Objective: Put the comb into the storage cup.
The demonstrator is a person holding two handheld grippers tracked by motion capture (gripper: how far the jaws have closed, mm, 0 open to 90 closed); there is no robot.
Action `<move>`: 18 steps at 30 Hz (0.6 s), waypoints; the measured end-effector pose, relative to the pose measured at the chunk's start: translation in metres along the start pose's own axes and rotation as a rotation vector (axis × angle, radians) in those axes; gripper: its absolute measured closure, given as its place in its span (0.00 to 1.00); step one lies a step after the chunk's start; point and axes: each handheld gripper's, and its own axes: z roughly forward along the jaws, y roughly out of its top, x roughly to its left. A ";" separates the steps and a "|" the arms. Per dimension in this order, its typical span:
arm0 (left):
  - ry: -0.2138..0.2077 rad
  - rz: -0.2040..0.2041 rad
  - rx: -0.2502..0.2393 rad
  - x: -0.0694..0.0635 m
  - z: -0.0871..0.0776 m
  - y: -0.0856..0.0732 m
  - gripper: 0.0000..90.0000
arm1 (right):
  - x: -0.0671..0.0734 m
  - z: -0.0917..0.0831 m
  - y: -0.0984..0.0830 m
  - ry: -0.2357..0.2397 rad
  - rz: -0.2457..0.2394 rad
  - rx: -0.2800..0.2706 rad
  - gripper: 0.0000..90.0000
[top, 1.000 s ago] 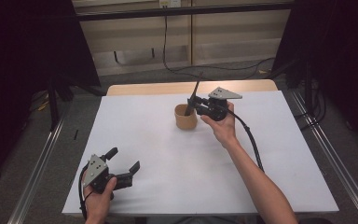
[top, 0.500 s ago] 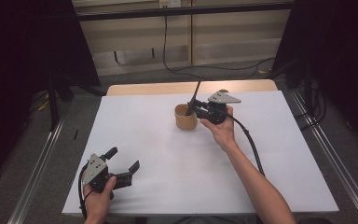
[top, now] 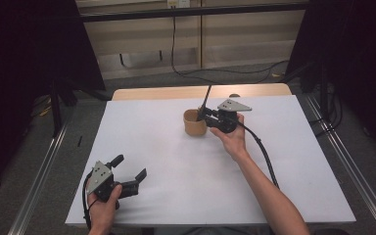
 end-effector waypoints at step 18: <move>-0.001 -0.008 0.002 0.001 0.000 0.000 0.03 | 0.002 0.001 -0.007 -0.017 0.029 0.012 0.79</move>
